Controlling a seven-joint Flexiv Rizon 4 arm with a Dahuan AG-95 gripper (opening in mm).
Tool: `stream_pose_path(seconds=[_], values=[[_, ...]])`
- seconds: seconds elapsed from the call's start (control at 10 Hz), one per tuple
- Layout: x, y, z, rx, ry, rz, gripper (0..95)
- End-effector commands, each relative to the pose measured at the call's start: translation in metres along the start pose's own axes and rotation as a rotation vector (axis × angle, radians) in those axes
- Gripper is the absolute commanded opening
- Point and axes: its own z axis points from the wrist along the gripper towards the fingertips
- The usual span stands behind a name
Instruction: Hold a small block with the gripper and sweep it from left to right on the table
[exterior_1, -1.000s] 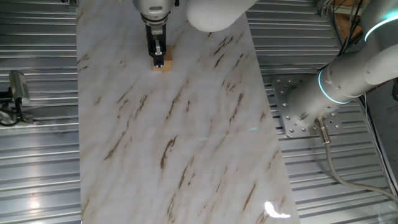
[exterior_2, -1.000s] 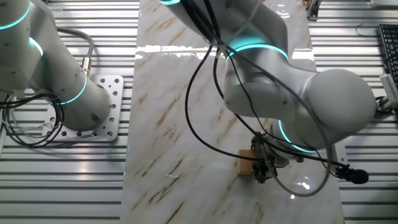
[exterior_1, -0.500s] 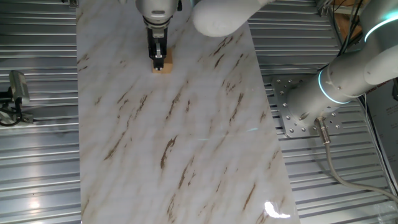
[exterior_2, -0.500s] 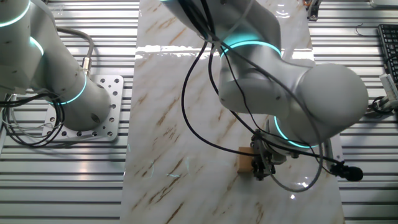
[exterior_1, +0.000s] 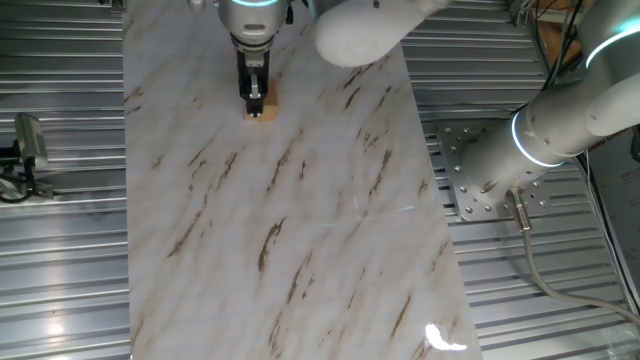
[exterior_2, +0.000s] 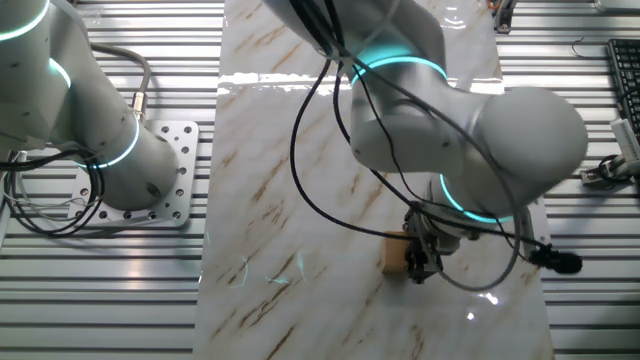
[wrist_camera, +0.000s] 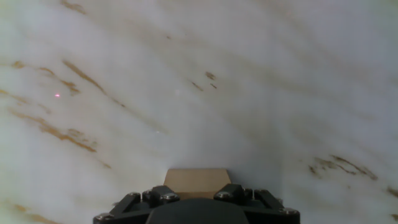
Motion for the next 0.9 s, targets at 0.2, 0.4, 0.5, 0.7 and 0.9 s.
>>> stream_pose_path(seconds=[0.2,0.4,0.5,0.7,0.9], values=[[-0.004,0.01,0.012,-0.085,0.002,0.062,0.0],[-0.004,0.022,0.014,-0.044,0.015,0.063,0.0],[-0.003,0.024,0.015,-0.016,0.016,0.048,0.0],[-0.002,0.027,0.015,-0.038,-0.034,0.069,0.0],[-0.003,0.032,0.015,-0.056,-0.043,0.101,0.0]])
